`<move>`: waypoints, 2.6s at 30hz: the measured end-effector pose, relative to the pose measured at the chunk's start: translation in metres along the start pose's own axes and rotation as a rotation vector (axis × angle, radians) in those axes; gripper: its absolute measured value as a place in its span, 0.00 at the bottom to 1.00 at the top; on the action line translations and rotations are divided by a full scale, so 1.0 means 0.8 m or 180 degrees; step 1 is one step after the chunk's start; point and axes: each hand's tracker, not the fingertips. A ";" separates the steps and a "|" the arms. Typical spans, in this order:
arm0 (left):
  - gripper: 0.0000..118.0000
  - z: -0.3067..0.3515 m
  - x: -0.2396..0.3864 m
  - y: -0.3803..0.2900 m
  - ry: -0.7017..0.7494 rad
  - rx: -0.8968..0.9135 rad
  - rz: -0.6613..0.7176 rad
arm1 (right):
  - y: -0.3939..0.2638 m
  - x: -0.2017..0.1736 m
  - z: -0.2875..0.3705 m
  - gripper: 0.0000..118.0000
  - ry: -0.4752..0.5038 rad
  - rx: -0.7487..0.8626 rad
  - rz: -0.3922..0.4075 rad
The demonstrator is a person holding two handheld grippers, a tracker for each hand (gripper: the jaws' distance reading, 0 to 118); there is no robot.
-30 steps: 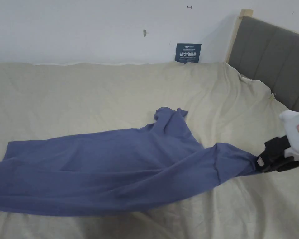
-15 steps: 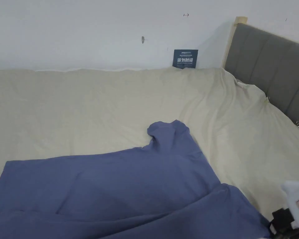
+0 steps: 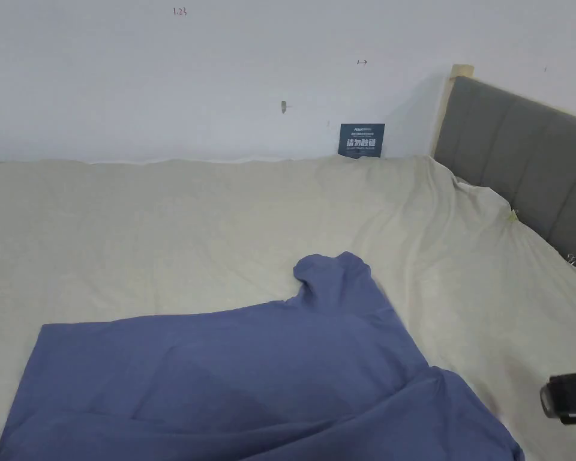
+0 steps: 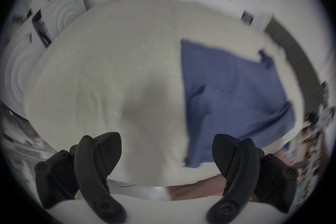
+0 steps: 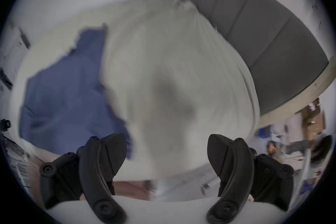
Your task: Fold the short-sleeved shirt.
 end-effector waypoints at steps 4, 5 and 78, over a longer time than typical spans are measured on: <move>0.88 0.064 0.019 0.006 -0.0762 0.0854 0.0188 | -0.006 -0.056 0.075 0.81 0.0987 0.0920 -0.0185; 0.88 0.077 0.028 0.004 -0.0792 0.1059 0.0138 | -0.010 -0.072 0.087 0.80 0.1100 0.1097 -0.0218; 0.03 -0.248 0.140 0.265 0.0045 -0.0900 -0.0830 | 0.326 -0.252 -0.281 0.98 0.0491 -0.0924 0.0205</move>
